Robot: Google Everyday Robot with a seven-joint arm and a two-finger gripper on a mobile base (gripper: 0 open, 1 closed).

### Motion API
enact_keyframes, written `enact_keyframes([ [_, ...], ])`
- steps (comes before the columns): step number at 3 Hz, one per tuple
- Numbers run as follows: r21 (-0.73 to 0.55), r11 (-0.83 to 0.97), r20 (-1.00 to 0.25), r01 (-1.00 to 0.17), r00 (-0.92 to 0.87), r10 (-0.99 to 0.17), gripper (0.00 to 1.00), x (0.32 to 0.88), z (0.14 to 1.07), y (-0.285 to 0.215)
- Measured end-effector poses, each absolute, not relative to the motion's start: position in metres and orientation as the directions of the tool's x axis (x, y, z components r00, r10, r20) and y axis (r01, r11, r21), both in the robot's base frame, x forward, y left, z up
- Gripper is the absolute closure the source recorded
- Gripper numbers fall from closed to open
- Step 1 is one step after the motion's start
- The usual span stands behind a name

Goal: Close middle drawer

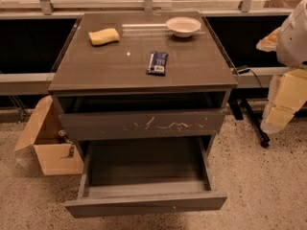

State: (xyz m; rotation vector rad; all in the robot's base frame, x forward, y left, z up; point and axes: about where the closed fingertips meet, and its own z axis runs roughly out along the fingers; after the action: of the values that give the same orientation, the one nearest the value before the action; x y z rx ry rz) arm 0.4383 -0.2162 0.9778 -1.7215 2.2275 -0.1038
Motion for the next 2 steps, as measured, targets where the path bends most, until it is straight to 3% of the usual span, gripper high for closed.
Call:
enact_keyframes([
  [2, -0.259, 0.255, -0.212, -0.932, -0.202, -0.956, 0.00, 0.4413, 0.9712, -0.2093],
])
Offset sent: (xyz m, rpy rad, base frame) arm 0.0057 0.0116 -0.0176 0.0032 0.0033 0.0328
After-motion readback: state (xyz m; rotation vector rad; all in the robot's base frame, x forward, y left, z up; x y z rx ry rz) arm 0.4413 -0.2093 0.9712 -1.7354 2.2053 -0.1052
